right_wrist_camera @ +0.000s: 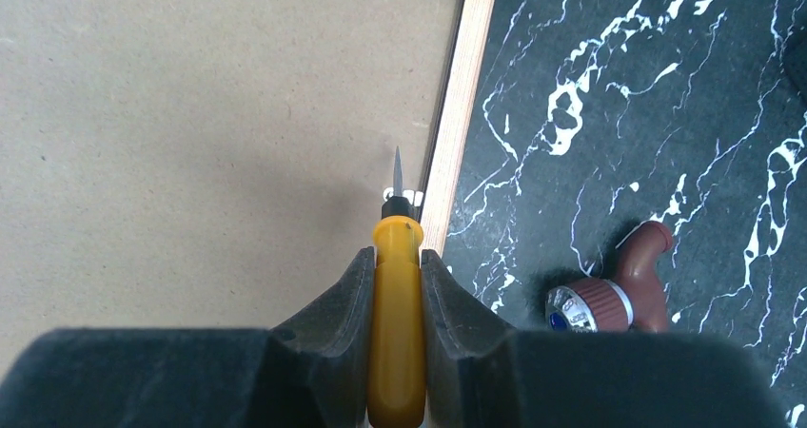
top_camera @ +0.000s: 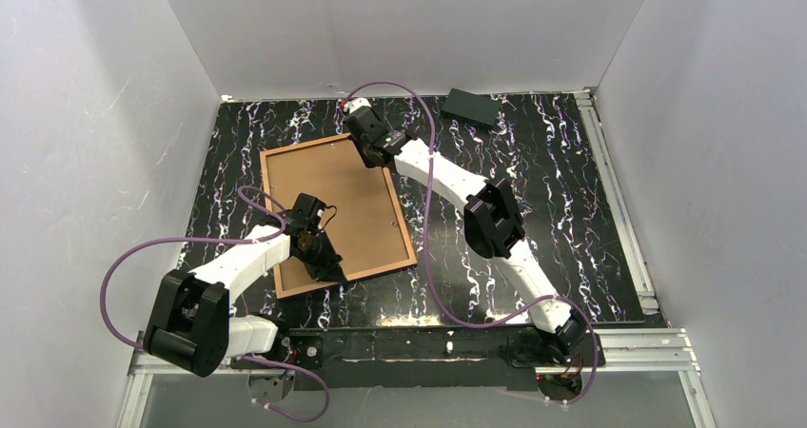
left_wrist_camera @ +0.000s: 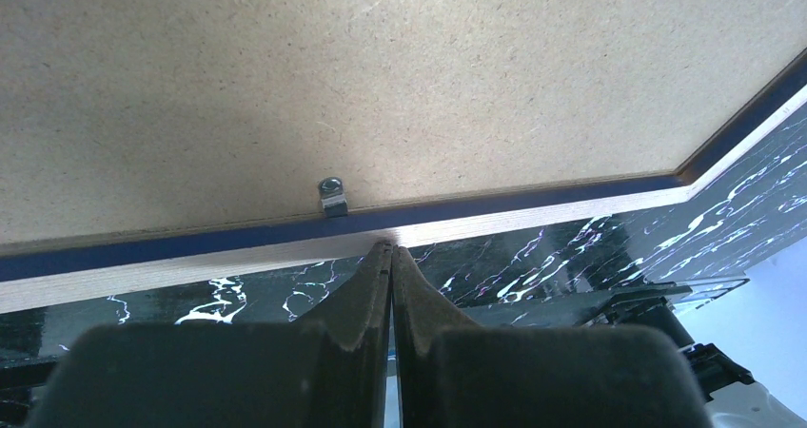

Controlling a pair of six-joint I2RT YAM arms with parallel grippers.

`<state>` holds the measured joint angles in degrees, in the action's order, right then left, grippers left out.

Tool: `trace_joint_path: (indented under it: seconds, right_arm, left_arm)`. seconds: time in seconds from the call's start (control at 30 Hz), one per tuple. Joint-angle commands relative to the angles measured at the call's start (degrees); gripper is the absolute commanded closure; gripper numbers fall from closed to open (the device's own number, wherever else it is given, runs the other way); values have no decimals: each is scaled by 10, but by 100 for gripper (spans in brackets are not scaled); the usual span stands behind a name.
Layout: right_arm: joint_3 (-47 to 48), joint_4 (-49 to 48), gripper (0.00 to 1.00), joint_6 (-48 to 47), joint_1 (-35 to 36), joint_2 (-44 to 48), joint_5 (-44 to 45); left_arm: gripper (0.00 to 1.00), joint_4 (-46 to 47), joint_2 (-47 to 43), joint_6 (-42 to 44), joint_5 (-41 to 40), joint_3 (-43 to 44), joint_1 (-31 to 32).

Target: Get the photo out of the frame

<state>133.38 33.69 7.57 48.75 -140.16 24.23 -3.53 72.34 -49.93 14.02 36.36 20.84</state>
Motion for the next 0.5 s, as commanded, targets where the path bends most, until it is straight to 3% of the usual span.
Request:
trace_joint_path:
  seconds: [0.0, 0.27, 0.47]
  right_arm:
    - [8, 17, 99, 8, -3, -6, 16]
    - [18, 92, 99, 26, -3, -23, 39]
    - [-12, 117, 99, 37, -3, -10, -4]
  left_arm:
    - [100, -92, 8, 10, -17, -17, 3]
    - [100, -94, 5, 11, -19, -18, 2]
    - [100, -94, 7, 11, -19, -17, 3]
